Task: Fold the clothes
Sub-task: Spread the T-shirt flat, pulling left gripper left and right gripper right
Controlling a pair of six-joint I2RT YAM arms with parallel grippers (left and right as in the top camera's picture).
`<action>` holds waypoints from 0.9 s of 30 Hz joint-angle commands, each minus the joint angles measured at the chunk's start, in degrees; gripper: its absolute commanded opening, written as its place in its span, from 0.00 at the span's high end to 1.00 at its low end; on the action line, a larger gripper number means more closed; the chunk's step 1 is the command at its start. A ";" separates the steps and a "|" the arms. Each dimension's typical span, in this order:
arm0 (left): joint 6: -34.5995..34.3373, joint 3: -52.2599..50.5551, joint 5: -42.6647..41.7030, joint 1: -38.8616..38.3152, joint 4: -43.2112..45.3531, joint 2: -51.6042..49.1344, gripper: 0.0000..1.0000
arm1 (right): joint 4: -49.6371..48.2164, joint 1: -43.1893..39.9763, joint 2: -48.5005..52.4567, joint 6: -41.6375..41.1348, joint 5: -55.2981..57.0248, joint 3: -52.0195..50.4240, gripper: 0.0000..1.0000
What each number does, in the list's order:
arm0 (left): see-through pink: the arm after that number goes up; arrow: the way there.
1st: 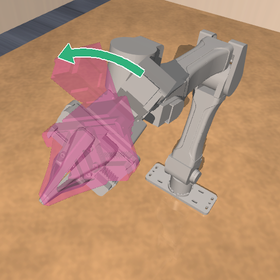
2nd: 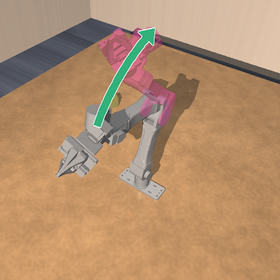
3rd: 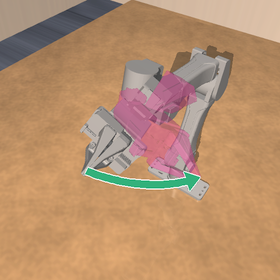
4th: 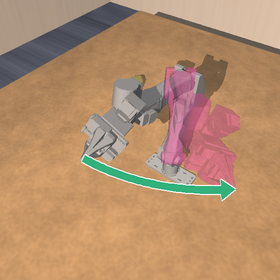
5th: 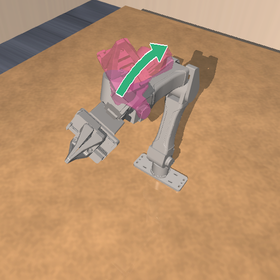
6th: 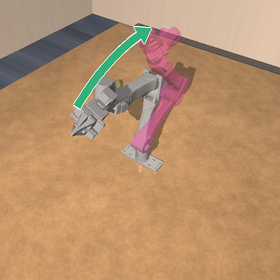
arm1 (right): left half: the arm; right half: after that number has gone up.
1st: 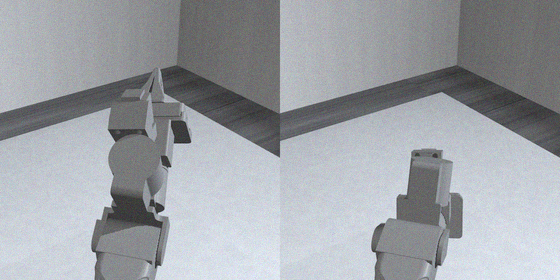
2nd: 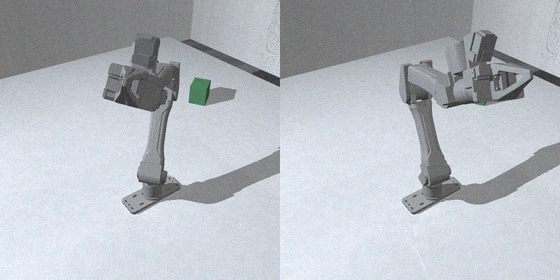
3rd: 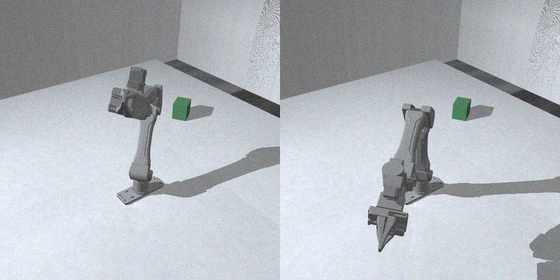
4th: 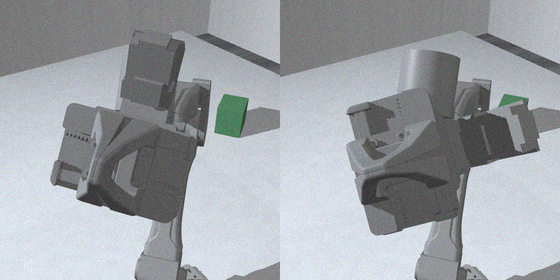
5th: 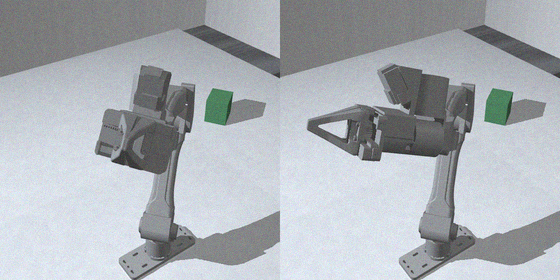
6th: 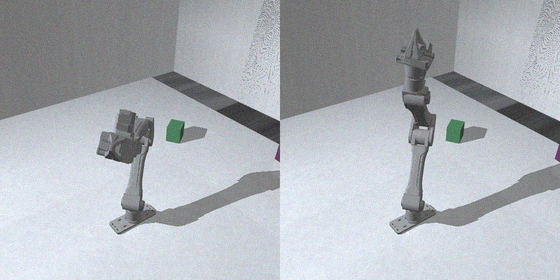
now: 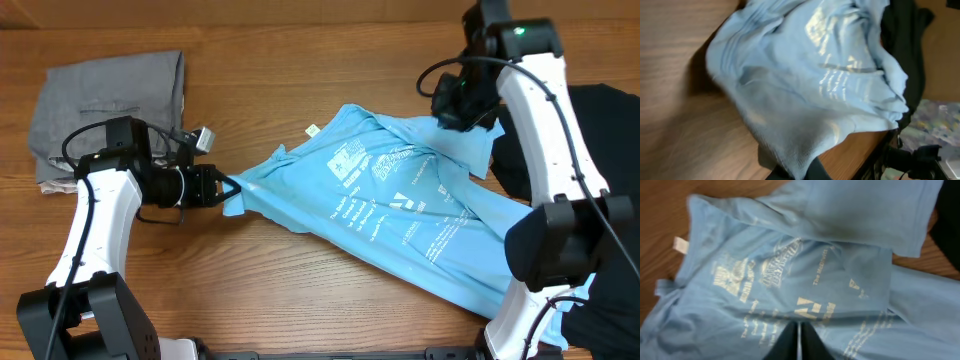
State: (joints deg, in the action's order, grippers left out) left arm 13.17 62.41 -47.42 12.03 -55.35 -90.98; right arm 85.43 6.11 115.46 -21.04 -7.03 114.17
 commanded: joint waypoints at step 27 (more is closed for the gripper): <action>-6.99 -2.60 12.07 -0.07 -2.05 0.66 0.96 | -46.88 0.31 2.78 -3.28 0.07 -34.03 0.92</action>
State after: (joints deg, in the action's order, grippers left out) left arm 7.16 60.23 -35.68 12.03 -57.65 -90.98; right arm 40.01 6.09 116.31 -23.97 -7.03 80.38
